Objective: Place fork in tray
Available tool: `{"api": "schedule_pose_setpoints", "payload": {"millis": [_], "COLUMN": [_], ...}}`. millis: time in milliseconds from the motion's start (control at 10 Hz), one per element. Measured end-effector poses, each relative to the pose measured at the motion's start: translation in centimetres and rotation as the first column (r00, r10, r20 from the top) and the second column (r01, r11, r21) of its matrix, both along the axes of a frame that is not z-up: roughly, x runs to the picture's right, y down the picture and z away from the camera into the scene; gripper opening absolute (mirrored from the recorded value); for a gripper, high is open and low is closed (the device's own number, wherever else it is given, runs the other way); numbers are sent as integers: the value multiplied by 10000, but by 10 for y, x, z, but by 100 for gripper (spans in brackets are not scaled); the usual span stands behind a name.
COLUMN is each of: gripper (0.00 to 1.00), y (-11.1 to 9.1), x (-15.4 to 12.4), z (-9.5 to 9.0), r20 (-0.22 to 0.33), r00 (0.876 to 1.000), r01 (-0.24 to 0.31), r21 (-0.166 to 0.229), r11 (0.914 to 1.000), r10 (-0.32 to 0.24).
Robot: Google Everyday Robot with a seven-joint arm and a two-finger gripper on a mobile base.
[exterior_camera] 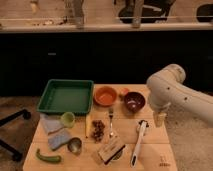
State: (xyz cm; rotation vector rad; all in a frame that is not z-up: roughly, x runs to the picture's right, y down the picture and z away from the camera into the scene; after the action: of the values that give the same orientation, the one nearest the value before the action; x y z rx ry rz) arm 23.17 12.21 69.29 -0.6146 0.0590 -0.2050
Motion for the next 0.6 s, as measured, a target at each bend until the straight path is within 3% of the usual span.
{"api": "schedule_pose_setpoints", "payload": {"millis": [200, 600], "gripper": [80, 80], "y": [2, 3], "x": [-15, -42], "z": [7, 24], "r20": [549, 1920], "r00": [9962, 9683], "r01": [689, 1804], "r21": [-328, -942], "r11": [9971, 9791], "r10": [-671, -1599]}}
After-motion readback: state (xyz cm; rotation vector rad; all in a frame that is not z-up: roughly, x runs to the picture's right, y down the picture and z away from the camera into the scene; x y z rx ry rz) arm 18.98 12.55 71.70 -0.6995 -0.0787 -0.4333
